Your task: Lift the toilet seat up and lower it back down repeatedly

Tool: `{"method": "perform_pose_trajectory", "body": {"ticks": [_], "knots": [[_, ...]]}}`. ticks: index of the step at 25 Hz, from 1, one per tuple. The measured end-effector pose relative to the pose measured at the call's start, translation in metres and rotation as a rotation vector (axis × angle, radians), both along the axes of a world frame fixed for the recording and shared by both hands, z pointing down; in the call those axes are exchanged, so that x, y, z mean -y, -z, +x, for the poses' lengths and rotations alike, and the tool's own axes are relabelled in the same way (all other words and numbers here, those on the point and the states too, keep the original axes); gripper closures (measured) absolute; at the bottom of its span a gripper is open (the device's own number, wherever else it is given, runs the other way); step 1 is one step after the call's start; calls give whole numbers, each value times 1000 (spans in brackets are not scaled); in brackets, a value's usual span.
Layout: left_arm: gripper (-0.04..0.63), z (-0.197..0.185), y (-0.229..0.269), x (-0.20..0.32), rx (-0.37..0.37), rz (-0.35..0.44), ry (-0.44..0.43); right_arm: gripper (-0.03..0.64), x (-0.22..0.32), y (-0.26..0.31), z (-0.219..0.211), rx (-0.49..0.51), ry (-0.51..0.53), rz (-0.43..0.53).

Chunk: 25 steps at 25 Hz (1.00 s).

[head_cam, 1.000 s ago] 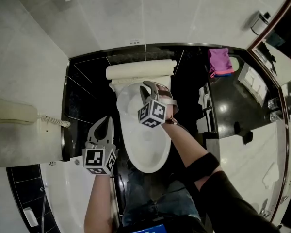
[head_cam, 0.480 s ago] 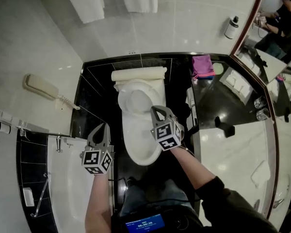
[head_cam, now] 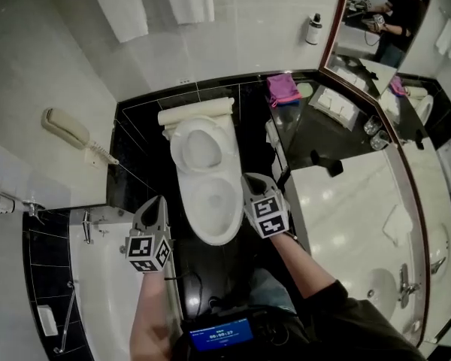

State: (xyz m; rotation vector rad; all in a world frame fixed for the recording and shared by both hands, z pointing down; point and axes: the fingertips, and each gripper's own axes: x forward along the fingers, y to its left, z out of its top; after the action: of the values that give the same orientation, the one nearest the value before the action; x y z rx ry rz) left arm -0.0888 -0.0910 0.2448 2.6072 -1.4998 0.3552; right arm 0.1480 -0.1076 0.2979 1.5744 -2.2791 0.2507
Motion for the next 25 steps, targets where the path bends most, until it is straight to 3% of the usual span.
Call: {"method": "perform_pose_trajectory", "body": {"ticks": [12, 15, 25], "knots": [[595, -32, 1, -91, 12, -11, -58, 601, -123, -4, -31, -9, -54, -24], [595, -32, -3, -102, 36, -31, -52, 601, -136, -5, -28, -9, -65, -28], [595, -34, -3, -100, 10, -31, -15, 601, -131, -12, -20, -33, -55, -40]]}}
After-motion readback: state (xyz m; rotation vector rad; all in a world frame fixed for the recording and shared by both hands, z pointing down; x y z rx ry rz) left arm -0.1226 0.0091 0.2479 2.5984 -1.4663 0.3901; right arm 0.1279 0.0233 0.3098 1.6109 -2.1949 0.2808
